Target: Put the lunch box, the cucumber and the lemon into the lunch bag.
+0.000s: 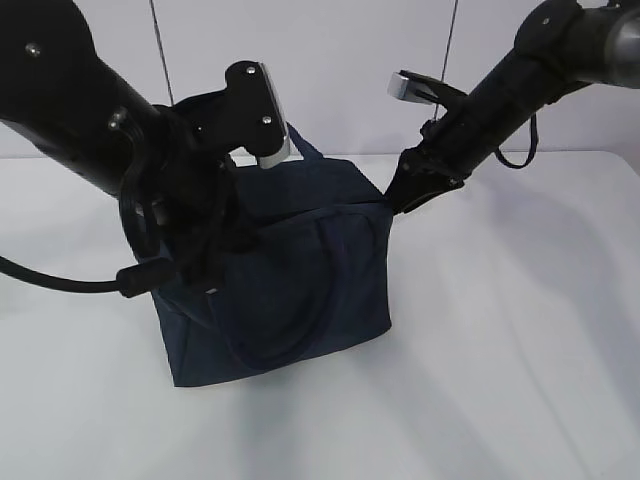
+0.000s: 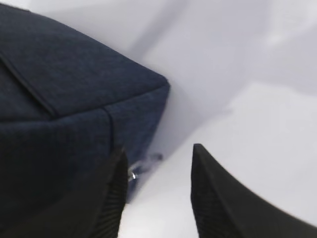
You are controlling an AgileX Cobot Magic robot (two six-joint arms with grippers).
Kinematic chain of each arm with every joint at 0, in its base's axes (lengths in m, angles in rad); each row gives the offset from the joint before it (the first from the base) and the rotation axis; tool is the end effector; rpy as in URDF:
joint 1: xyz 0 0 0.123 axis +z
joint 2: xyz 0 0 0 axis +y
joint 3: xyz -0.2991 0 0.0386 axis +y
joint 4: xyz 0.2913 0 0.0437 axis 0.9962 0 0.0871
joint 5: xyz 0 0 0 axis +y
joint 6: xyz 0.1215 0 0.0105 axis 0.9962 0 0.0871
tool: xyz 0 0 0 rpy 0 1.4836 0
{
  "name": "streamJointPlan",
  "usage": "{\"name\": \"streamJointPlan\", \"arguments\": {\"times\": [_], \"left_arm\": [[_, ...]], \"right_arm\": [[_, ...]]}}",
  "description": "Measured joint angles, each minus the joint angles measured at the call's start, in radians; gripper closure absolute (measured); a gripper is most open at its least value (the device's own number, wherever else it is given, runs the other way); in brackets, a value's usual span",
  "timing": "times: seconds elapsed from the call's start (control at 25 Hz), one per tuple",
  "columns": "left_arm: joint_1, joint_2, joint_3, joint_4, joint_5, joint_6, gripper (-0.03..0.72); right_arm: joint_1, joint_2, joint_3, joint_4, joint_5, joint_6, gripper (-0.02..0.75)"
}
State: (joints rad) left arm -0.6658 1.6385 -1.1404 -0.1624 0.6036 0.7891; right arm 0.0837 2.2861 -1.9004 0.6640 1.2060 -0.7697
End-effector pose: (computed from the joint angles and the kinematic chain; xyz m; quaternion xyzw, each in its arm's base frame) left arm 0.3078 -0.2560 0.2152 0.5988 0.7501 -0.0456 0.2770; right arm 0.5190 0.1140 0.1558 -0.2944 0.9041 0.2797 0.1331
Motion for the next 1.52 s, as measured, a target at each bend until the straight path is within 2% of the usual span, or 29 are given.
{"name": "streamJointPlan", "arguments": {"times": [0.2,0.44,0.68,0.8,1.0,1.08,1.32,1.52], "left_arm": [[0.0,0.0,0.0,0.0,0.0,0.0,0.685],[0.0,0.0,0.0,0.0,0.002,0.0,0.685],[0.0,0.0,0.0,0.0,0.016,0.0,0.661],[0.0,-0.006,0.0,0.0,0.04,-0.015,0.61],[0.0,-0.064,0.0,0.002,0.081,-0.048,0.453],[0.0,-0.086,0.0,0.006,0.091,-0.067,0.412],[0.0,-0.124,0.0,0.086,0.185,-0.231,0.383],[0.0,-0.197,0.0,0.226,0.285,-0.423,0.381]], "right_arm": [[0.0,-0.032,-0.02,-0.092,0.006,-0.085,0.412],[0.0,-0.129,-0.01,-0.109,0.01,-0.09,0.411],[0.0,-0.237,0.094,-0.125,0.014,-0.063,0.41],[0.0,-0.293,0.138,-0.132,0.014,-0.061,0.41],[0.0,-0.398,0.202,-0.124,0.016,-0.06,0.41],[0.0,-0.437,0.231,-0.124,0.016,-0.06,0.41],[0.0,-0.546,0.288,-0.109,0.019,-0.065,0.41],[0.0,-0.661,0.294,-0.109,0.021,-0.071,0.409]]}}
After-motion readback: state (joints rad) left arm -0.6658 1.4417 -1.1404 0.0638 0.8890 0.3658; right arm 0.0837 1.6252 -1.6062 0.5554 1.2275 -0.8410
